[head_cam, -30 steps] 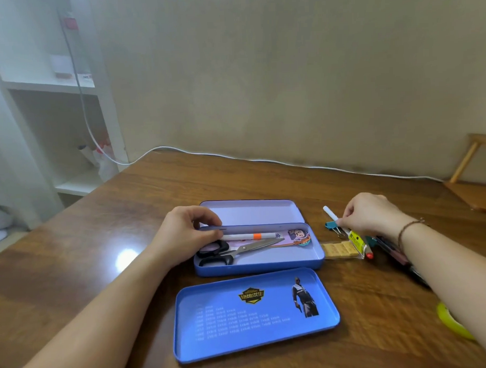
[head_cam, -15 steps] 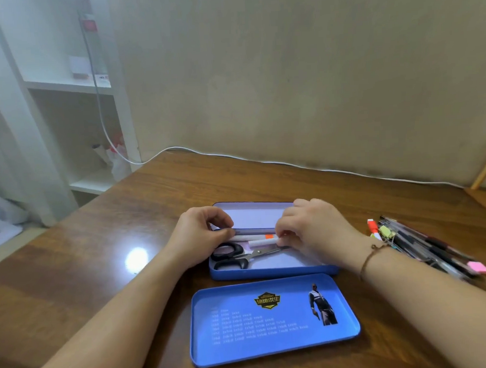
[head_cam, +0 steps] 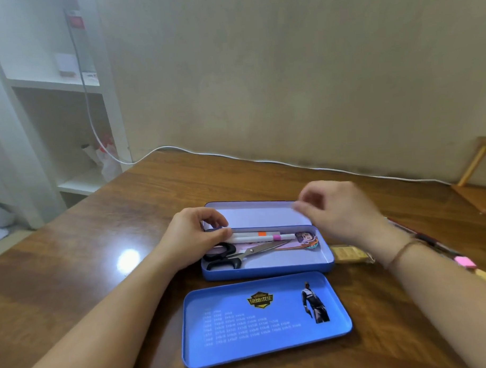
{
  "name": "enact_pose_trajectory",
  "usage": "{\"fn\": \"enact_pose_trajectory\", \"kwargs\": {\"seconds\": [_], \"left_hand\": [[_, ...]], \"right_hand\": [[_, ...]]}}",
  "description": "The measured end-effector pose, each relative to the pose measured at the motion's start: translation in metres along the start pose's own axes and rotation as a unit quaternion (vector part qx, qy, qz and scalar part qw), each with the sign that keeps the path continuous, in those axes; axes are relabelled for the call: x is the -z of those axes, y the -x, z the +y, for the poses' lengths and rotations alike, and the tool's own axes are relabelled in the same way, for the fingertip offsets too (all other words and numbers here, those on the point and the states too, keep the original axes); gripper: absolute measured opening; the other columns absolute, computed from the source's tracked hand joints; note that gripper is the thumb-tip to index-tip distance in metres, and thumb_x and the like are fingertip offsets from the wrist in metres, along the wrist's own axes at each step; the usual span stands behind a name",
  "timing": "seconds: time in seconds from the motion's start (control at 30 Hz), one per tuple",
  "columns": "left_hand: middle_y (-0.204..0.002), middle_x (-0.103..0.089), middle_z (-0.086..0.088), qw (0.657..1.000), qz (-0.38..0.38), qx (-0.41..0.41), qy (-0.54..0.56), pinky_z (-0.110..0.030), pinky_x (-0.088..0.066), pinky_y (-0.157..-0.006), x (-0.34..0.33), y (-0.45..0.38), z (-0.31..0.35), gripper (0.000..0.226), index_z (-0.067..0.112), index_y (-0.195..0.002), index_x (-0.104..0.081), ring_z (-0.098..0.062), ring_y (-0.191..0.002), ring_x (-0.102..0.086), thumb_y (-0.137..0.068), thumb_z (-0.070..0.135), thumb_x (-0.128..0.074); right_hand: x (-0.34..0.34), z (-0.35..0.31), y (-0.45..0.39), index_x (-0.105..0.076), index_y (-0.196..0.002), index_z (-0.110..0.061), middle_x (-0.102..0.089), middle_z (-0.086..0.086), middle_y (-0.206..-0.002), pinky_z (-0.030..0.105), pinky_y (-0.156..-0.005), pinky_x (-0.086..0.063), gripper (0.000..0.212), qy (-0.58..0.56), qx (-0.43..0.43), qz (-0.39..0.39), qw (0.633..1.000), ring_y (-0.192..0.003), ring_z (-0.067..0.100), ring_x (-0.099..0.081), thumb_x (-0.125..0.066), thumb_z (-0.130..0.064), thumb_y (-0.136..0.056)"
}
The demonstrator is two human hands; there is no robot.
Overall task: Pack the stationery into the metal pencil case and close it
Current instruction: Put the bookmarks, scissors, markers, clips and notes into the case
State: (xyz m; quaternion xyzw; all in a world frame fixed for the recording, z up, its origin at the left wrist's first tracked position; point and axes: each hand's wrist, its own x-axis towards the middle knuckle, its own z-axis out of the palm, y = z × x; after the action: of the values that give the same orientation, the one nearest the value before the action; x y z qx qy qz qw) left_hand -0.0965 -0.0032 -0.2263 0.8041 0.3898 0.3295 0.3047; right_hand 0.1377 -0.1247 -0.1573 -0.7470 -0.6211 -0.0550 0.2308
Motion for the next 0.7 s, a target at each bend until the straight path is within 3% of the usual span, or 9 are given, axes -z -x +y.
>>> {"fn": "enact_pose_trajectory", "kwargs": {"seconds": [0.03,0.13,0.23,0.33,0.57,0.7], "left_hand": [[-0.067,-0.062,0.017,1.000,0.016,-0.012,0.002,-0.017,-0.035,-0.057,0.001,0.000,0.000,0.009,0.028,-0.076,-0.073,0.007,-0.054,-0.050,-0.076,0.028,-0.081],[-0.086,-0.059,0.017,0.995,0.051,-0.086,-0.010,-0.022,-0.037,-0.068,0.003,0.002,0.003,0.009,0.032,-0.080,-0.073,0.007,-0.075,-0.050,-0.076,0.038,-0.078],[-0.096,-0.060,0.021,0.984,0.014,-0.170,-0.058,-0.031,-0.039,-0.088,-0.002,0.007,0.009,0.021,0.038,-0.076,-0.072,-0.009,-0.100,-0.046,-0.073,0.056,-0.063],[-0.109,-0.058,0.026,0.975,-0.026,-0.186,-0.117,-0.041,-0.030,-0.099,-0.006,0.013,0.011,0.026,0.040,-0.078,-0.073,-0.011,-0.112,-0.039,-0.072,0.062,-0.060],[-0.121,-0.049,0.030,0.978,-0.098,-0.115,-0.144,-0.038,-0.021,-0.103,-0.003,0.015,0.011,0.023,0.043,-0.084,-0.074,-0.004,-0.122,-0.025,-0.070,0.058,-0.065],[-0.123,-0.048,0.031,0.979,-0.118,-0.103,-0.132,-0.038,-0.020,-0.107,-0.002,0.015,0.011,0.023,0.042,-0.084,-0.074,-0.005,-0.126,-0.025,-0.069,0.055,-0.064]], "right_hand": [[0.014,0.015,0.006,-0.062,-0.074,-0.029,-0.063,-0.010,-0.071,0.037,-0.066,-0.053,0.021,0.029,-0.039,0.007,0.999,-0.073,0.019,-0.060,-0.064,-0.048,-0.083],[0.048,0.050,0.033,-0.061,-0.066,-0.029,-0.063,-0.010,-0.067,0.033,-0.062,-0.053,0.023,0.125,-0.169,-0.077,0.975,-0.067,0.015,-0.062,-0.067,-0.042,-0.084],[0.049,0.060,0.050,-0.069,-0.064,-0.023,-0.067,-0.003,-0.052,0.031,-0.054,-0.055,0.029,0.091,-0.244,-0.129,0.957,-0.050,0.012,-0.063,-0.066,-0.041,-0.086],[0.039,0.059,0.051,-0.072,-0.065,-0.015,-0.070,0.001,-0.053,0.024,-0.044,-0.047,0.039,0.025,-0.296,-0.164,0.941,-0.039,0.014,-0.056,-0.060,-0.042,-0.091],[0.028,0.058,0.043,-0.074,-0.065,-0.012,-0.072,0.004,-0.056,0.019,-0.041,-0.043,0.038,0.019,-0.325,-0.192,0.926,-0.033,0.012,-0.052,-0.062,-0.038,-0.090],[0.025,0.059,0.044,-0.075,-0.067,-0.017,-0.072,0.000,-0.059,0.021,-0.046,-0.045,0.027,0.042,-0.297,-0.183,0.936,-0.050,0.008,-0.063,-0.068,-0.034,-0.087]]}}
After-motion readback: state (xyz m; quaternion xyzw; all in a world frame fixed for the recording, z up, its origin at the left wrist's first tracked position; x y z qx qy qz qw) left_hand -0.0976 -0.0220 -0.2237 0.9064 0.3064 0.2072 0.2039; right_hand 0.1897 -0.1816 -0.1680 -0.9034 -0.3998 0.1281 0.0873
